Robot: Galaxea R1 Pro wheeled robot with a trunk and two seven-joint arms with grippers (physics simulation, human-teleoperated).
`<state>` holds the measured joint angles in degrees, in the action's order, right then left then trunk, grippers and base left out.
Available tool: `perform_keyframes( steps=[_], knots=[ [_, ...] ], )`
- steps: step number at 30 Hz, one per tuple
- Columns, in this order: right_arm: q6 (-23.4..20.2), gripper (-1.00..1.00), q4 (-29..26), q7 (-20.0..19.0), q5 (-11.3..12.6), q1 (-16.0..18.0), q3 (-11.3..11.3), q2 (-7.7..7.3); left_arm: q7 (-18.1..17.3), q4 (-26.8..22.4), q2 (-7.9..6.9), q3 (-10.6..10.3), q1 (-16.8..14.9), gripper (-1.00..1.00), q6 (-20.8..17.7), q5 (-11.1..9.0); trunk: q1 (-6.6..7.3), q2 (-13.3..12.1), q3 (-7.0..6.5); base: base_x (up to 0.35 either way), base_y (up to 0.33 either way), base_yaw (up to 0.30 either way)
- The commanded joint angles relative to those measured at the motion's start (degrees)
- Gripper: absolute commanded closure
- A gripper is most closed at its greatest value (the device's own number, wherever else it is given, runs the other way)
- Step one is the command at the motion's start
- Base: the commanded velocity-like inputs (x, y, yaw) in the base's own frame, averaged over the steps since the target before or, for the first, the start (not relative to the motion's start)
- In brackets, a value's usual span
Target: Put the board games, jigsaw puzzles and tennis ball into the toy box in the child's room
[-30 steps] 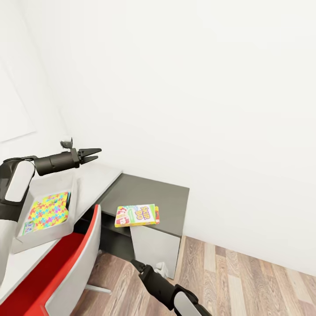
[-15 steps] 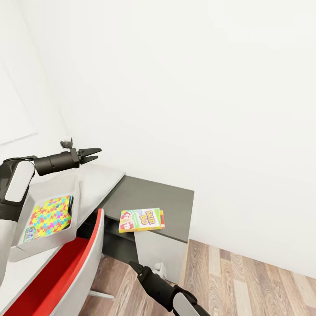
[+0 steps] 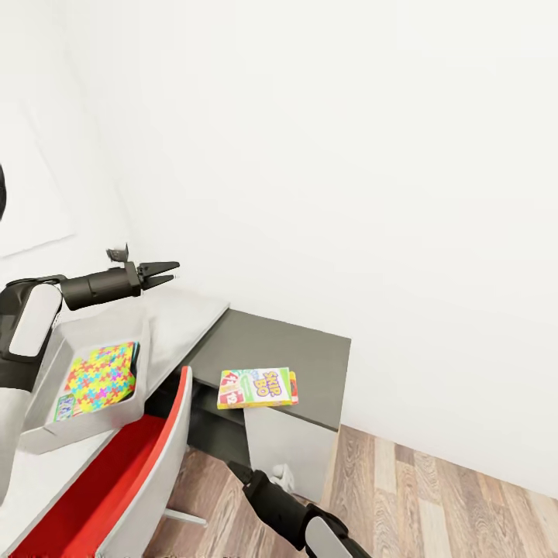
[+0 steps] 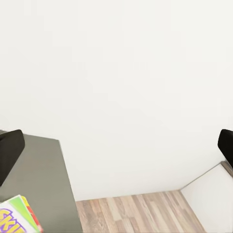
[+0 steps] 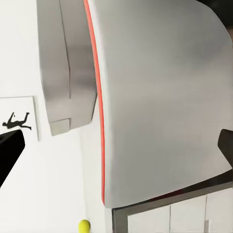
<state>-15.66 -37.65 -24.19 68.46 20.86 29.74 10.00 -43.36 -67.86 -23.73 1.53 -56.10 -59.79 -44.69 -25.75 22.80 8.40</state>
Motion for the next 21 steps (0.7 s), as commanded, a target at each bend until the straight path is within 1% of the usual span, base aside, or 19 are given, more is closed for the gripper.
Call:
perform_keyframes(
  steps=[1, 4, 8, 17, 21],
  knots=[
    [-0.25, -1.0, 0.03, -0.07, 0.49, 0.06, 0.06, 0.0, -0.32, 0.01, -0.01, 0.05, -0.06, -1.0, -0.21, 0.21, -0.04, 0.12, 0.12, 0.038, 0.0, 0.25],
    [-0.25, -1.0, 0.03, -0.07, 0.48, 0.06, 0.06, 0.0, -0.32, 0.01, 0.0, 0.05, -0.06, -1.0, -0.21, 0.07, -0.04, 0.12, 0.12, 0.08, 0.0, 0.213],
    [-0.25, -1.0, 0.03, -0.07, 0.46, 0.06, 0.07, 0.0, -0.32, 0.01, 0.0, 0.05, -0.06, -1.0, -0.21, -0.05, -0.04, 0.12, 0.12, 0.084, 0.0, 0.1],
    [-0.1, -1.0, 0.03, -0.09, 0.45, 0.06, 0.14, 0.0, -0.32, 0.01, 0.0, 0.05, -0.06, -1.0, -0.21, -0.05, -0.04, 0.12, 0.12, 0.019, 0.0, 0.02],
    [0.74, -1.0, 0.03, -0.11, 0.45, 0.06, 0.14, 0.0, -0.32, 0.01, 0.03, 0.05, -0.06, -1.0, -0.21, -0.05, -0.04, 0.12, 0.12, 0.003, 0.0, 0.003]
  ],
)
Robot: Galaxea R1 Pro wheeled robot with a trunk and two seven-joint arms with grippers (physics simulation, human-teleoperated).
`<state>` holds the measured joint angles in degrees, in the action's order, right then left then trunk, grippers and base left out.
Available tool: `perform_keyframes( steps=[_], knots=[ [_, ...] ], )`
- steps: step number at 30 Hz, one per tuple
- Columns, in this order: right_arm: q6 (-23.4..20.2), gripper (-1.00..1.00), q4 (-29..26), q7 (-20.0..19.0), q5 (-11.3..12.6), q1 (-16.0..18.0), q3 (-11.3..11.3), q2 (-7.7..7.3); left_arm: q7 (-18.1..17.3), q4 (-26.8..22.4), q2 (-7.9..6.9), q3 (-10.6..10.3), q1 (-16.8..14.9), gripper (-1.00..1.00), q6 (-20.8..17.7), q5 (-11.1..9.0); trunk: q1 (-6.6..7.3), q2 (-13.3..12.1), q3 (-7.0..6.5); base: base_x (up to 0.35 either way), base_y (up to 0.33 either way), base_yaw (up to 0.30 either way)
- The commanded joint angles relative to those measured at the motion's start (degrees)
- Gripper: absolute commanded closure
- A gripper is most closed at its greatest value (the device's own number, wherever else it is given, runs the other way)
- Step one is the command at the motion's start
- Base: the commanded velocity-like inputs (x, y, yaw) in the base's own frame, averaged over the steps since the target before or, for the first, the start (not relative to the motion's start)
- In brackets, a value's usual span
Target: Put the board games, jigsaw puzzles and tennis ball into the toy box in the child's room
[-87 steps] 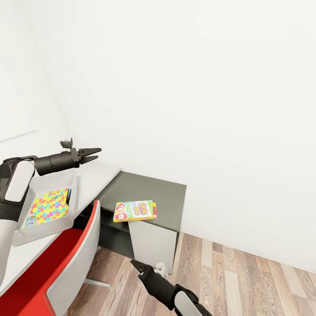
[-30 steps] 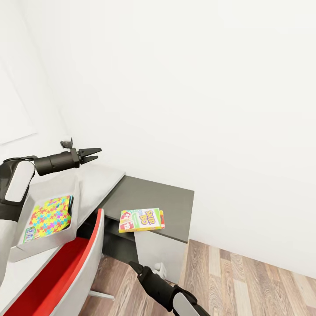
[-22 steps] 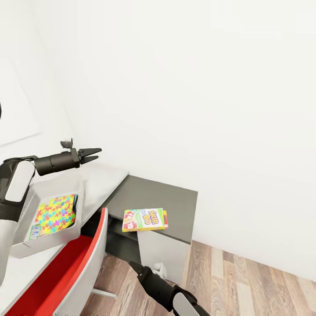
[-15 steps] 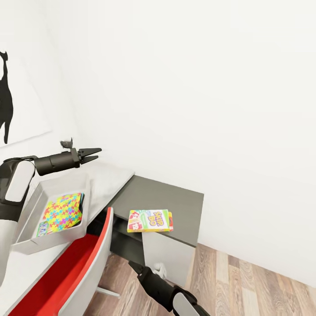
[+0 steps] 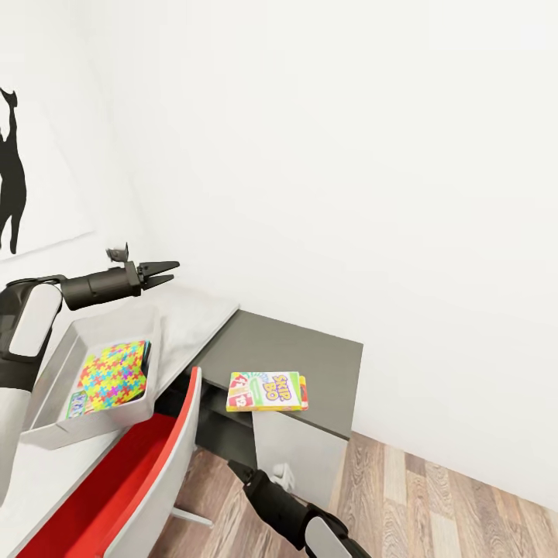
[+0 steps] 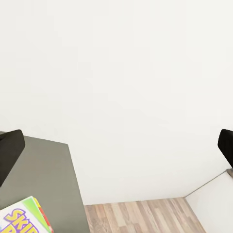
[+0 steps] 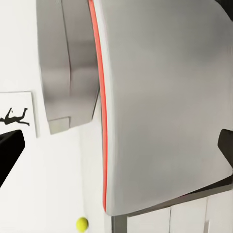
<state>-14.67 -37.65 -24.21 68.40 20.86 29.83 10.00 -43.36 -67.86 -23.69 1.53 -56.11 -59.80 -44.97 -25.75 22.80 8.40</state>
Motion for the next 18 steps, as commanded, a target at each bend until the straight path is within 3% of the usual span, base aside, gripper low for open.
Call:
perform_keyframes(
  steps=[1, 18],
  knots=[
    [0.03, -1.0, 0.03, -0.07, 0.5, 0.06, 0.05, 0.0, -0.33, 0.01, 0.05, 0.05, -0.06, -1.0, -0.2, 0.23, -0.03, 0.12, 0.12, 0.001, 0.0, 0.001],
    [0.52, -1.0, 0.03, -0.08, 0.5, 0.06, 0.13, 0.0, -0.33, 0.01, 0.07, 0.05, -0.06, -1.0, -0.2, 0.49, -0.03, 0.12, 0.12, 0.0, 0.0, 0.0]
  ],
)
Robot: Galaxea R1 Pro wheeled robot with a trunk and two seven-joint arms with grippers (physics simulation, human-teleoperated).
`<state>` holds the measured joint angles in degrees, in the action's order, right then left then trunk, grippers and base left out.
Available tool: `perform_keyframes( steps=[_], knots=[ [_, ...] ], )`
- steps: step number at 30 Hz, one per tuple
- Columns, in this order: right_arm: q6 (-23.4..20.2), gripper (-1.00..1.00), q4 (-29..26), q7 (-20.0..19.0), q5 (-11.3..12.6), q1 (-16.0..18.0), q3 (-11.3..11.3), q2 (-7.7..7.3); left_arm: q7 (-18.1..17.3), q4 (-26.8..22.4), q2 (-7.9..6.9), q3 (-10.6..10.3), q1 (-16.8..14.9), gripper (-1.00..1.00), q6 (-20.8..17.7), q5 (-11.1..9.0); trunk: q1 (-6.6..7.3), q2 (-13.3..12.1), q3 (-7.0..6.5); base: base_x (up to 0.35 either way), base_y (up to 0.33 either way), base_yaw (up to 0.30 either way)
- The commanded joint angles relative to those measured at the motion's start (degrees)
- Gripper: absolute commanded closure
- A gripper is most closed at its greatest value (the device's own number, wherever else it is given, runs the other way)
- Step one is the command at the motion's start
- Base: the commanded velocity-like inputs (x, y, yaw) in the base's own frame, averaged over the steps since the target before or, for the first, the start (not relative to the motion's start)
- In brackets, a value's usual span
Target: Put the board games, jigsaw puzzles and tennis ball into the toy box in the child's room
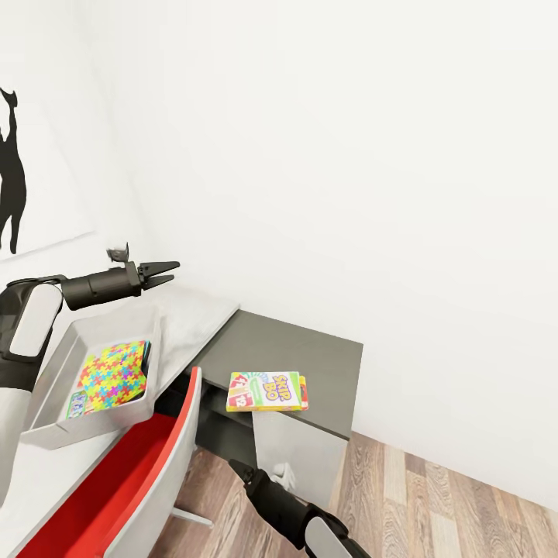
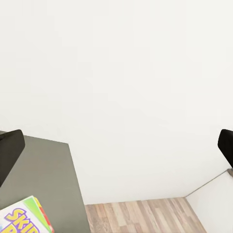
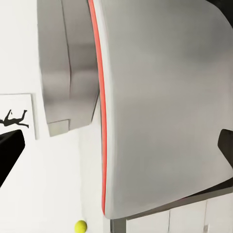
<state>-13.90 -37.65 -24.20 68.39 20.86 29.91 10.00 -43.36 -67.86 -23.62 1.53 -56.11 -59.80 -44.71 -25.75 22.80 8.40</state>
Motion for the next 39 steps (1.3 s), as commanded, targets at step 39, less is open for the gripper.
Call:
perform_keyframes(
  steps=[39],
  knots=[
    [-0.17, -1.0, -0.41, -0.08, 0.51, 0.06, 0.06, 0.0, -0.33, 0.01, -0.03, 0.05, -0.06, -1.0, -0.2, 0.15, -0.03, 0.12, 0.12, 0.0, 0.0, 0.0]
  ],
)
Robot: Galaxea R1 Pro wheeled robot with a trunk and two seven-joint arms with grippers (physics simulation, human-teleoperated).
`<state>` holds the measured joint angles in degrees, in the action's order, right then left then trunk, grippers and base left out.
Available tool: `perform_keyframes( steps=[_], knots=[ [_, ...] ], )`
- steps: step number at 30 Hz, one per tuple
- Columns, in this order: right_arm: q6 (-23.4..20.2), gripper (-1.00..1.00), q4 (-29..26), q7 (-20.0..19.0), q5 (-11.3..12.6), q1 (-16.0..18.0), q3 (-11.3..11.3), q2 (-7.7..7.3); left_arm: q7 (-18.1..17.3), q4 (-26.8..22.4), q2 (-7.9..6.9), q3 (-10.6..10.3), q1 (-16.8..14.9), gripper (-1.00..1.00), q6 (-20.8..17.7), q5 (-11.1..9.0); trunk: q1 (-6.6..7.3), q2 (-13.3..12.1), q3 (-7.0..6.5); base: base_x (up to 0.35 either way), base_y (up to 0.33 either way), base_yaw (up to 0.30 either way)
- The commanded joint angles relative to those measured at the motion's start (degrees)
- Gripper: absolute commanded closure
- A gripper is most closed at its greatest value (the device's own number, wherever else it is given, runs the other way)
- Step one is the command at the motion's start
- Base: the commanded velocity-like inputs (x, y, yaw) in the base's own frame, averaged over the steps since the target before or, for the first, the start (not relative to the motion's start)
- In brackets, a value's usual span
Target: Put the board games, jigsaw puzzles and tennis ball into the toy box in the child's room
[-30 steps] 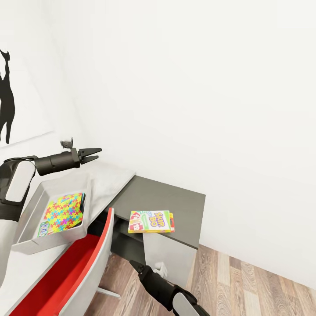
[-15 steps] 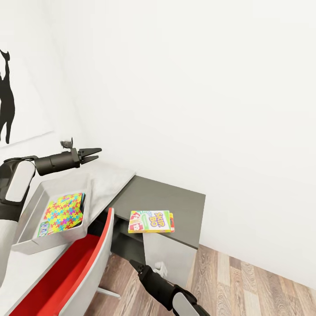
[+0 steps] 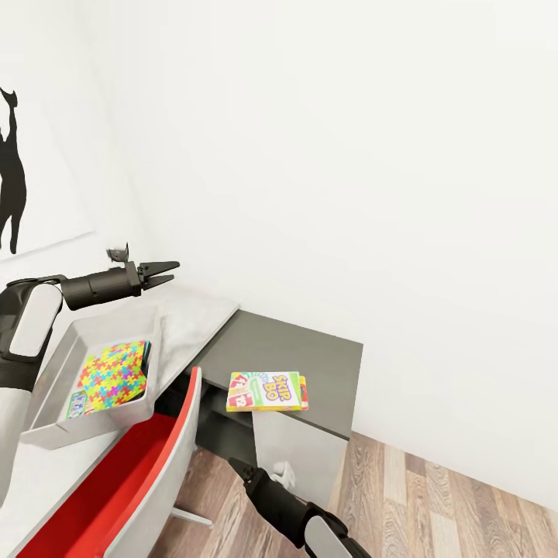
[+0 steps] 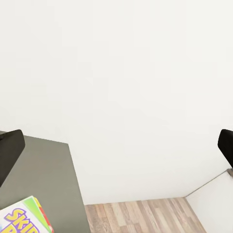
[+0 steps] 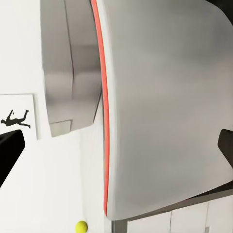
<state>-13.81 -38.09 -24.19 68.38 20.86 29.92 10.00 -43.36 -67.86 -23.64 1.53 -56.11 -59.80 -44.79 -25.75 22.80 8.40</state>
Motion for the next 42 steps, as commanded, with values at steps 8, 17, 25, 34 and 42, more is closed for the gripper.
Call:
perform_keyframes(
  steps=[8, 17, 25, 34, 42],
  knots=[
    [-0.13, -1.0, 0.03, -0.1, 0.45, 0.06, 0.05, 0.0, -0.33, 0.01, -0.07, 0.08, -0.06, -1.0, -0.2, 0.23, -0.03, 0.12, 0.12, 0.0, 0.0, 0.0],
    [3.16, -1.0, 0.38, -0.07, 0.5, 0.06, 0.02, 0.0, -0.33, 0.01, -0.17, 0.13, -0.06, -1.0, -0.2, 0.07, -0.03, 0.12, 0.12, 0.0, 0.0, 0.0],
    [7.37, -1.0, 0.62, 0.07, 0.96, 0.06, -0.39, 0.0, -0.33, 0.01, -0.18, 0.16, -0.06, -1.0, -0.2, -0.01, -0.03, 0.12, 0.12, 0.0, 0.0, 0.0],
    [9.32, -1.0, 0.64, 0.03, 1.15, 0.06, -0.49, 0.0, -0.33, 0.01, -0.41, 0.42, -0.04, -1.0, -0.2, -0.15, -0.03, 0.12, 0.12, 0.0, 0.0, 0.0],
    [9.5, -1.0, 0.65, -0.03, 1.14, 0.11, -0.48, 0.0, -0.33, 0.01, -0.37, 0.41, 0.69, -1.0, -0.2, -0.28, -0.03, 0.12, 0.12, 0.0, 0.0, 0.0]
  ],
)
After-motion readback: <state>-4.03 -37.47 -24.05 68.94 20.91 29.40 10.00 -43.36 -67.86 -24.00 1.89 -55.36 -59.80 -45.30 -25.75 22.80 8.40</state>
